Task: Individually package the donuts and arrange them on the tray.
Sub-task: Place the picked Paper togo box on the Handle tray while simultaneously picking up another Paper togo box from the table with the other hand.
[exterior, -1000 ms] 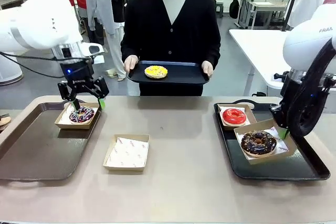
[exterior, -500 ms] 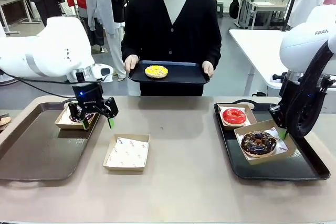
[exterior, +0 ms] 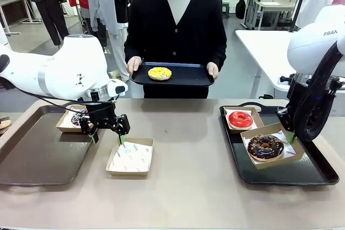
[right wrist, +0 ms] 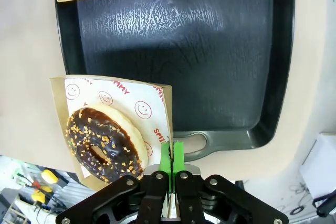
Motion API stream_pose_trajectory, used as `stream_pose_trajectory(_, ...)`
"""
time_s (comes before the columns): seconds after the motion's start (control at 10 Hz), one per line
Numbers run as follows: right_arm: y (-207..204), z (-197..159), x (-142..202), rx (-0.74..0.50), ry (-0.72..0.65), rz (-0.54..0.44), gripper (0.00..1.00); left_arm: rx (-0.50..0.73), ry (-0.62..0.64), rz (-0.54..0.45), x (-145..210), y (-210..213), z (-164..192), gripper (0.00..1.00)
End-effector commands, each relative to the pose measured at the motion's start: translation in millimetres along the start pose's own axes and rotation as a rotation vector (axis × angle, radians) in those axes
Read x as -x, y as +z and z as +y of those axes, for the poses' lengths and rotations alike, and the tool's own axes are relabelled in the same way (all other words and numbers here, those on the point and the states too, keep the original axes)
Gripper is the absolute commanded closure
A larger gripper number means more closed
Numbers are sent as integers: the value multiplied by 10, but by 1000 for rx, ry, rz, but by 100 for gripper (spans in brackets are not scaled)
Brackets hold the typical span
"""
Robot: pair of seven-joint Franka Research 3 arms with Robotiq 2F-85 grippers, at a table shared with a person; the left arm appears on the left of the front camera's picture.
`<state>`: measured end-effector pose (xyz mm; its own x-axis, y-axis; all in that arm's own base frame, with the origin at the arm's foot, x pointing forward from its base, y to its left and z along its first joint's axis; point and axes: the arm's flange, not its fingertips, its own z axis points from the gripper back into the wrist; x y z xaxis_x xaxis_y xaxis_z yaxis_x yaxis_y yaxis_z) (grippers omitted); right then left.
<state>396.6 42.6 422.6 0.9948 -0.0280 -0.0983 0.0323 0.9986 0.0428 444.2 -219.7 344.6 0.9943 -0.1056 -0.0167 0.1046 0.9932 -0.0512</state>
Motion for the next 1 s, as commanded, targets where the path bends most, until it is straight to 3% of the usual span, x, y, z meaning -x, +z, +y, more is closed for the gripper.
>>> stream_pose_trajectory(0.0, 8, -13, 22, -19, 8, -2, 99, 6, 31, 4, -23, -38, -46, 3)
stream_pose_trajectory(0.9, 8, -13, 22, -19, 8, -2, 99, 0, 0, 0, 0, 0, 0, 3)
